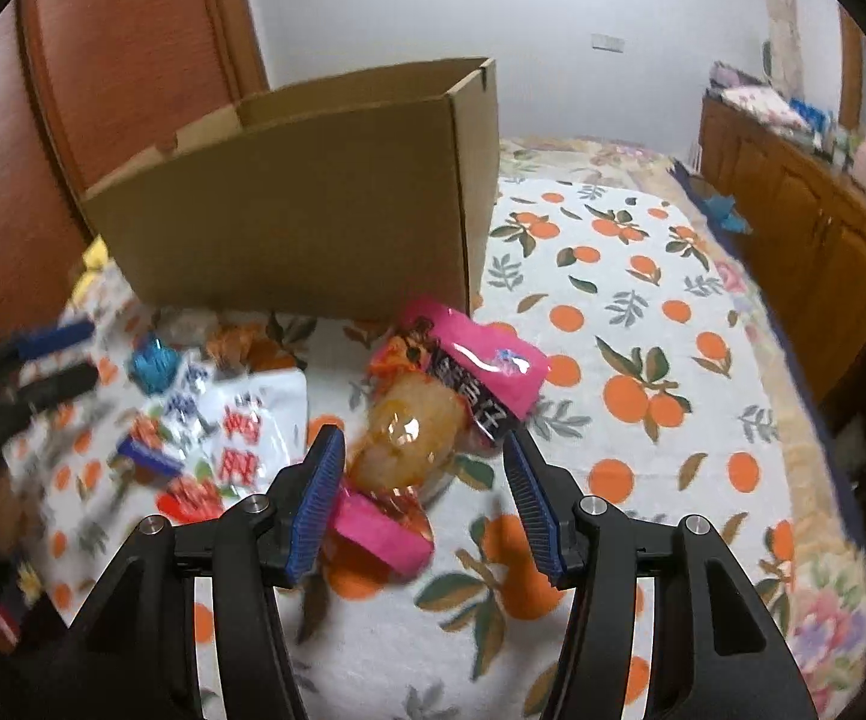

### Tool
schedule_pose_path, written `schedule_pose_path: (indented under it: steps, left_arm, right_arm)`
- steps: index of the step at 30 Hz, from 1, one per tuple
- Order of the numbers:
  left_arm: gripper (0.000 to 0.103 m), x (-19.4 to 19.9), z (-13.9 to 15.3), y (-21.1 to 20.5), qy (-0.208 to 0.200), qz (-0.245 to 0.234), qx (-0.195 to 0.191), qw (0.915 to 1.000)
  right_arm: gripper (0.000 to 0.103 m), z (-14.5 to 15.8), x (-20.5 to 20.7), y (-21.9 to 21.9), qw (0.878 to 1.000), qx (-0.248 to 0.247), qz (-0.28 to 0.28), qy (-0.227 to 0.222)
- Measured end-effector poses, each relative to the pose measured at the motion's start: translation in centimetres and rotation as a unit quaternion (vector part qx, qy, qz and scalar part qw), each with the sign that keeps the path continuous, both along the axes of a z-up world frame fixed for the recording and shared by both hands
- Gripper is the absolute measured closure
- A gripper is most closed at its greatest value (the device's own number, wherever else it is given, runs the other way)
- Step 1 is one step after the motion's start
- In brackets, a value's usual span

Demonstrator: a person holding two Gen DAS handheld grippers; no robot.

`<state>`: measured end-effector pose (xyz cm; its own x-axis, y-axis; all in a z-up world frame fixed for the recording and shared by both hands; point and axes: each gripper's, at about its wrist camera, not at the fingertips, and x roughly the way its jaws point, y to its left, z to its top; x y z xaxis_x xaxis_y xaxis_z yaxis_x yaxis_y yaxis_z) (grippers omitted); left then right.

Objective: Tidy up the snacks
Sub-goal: 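Lower the right tool to the pink-labelled egg pack while the left tool approaches the white-red pouch, then grasp the pink-labelled egg pack with the right tool while the left tool grasps the white-red pouch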

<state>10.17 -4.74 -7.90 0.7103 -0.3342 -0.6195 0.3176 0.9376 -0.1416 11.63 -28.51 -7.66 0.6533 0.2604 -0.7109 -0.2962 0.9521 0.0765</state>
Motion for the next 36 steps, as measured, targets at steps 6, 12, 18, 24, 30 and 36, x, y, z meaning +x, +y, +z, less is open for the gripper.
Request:
schedule_pose_path:
  steps: [6, 12, 18, 24, 30, 36]
  left_arm:
    - [0.031, 0.3, -0.6, -1.1, 0.009, -0.002, 0.012, 0.9999]
    - [0.031, 0.6, -1.0, -2.3, 0.023, -0.008, 0.013, 0.9996]
    - [0.031, 0.6, -0.6, -4.6, 0.025, -0.031, 0.015, 0.9991]
    - [0.046, 0.8, -0.6, -7.2, 0.036, -0.055, 0.027, 0.9975]
    - [0.051, 2.1, -1.6, -9.1, 0.077, -0.063, 0.043, 0.9941]
    - [0.05, 2.7, -2.2, -10.1, 0.094, -0.062, 0.062, 0.9917]
  right_arm:
    - [0.047, -0.9, 2.0, 0.8, 1.0, -0.006, -0.017, 0.017]
    - [0.049, -2.0, 2.2, 0.3, 0.999, -0.022, -0.018, 0.031]
    - [0.064, -1.8, 1.6, -0.4, 0.999, -0.019, 0.004, 0.026]
    - [0.064, -1.7, 0.4, -1.5, 0.999, -0.023, -0.002, 0.023]
    - [0.064, -1.7, -0.7, -2.1, 1.0, -0.025, 0.0, 0.019]
    - [0.063, -2.0, -0.5, -2.5, 1.0, -0.009, 0.0, 0.016]
